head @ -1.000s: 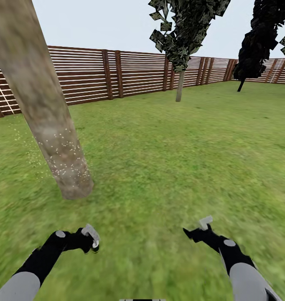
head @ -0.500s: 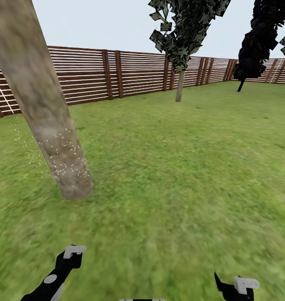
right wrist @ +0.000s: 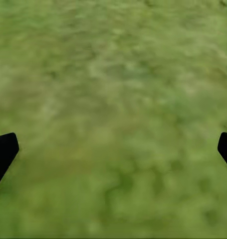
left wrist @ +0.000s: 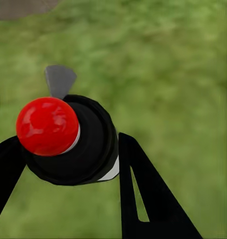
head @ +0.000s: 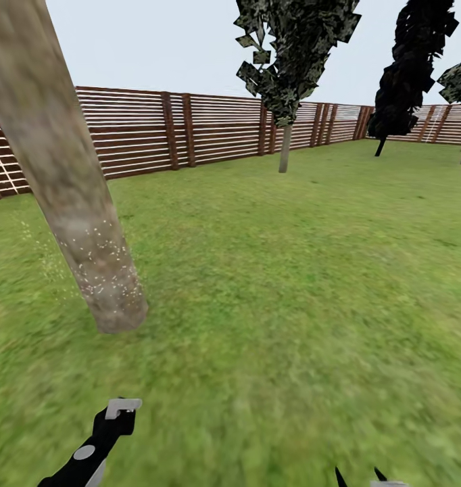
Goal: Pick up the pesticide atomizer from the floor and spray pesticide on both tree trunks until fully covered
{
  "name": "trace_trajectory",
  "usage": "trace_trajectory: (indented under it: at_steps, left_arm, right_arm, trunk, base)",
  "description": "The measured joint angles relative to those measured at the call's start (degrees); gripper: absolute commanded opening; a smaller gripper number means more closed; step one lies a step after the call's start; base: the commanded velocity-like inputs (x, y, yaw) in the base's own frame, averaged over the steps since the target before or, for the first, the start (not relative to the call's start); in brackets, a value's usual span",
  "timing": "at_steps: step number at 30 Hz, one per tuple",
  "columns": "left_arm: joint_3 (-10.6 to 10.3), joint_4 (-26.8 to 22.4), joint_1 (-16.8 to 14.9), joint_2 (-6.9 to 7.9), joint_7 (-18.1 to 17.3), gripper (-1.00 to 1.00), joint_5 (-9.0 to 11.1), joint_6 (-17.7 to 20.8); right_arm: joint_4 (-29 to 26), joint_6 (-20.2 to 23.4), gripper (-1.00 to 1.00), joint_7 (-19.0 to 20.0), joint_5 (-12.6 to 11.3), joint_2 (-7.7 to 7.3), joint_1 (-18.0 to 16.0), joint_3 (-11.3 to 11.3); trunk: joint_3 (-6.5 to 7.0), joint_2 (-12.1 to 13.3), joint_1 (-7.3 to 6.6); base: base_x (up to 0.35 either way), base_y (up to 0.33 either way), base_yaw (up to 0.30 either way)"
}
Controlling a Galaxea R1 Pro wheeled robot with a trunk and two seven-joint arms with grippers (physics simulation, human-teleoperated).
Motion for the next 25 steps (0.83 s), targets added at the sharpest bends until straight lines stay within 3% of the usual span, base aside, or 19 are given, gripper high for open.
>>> trace_trajectory:
  at_steps: [7,25]
  left_arm:
    - [0.00,-0.01,0.00,-0.01,0.03,-1.00,0.08,-0.03]
    - [0.00,-0.66,0.00,0.09,0.02,-1.00,0.00,-0.09]
  right_arm:
    - [5.04,-0.53,1.00,0.01,0.01,0.10,0.47,0.07]
    - [7.68,-0.46,1.00,0.00,-0.04,0.39,0.63,0.09]
  trunk:
    - [1.33,2.81,-1.54]
    - [1.33,2.83,-1.54]
  base:
    - [0.000,0.000,-0.001]
    - [0.000,0.000,0.000]
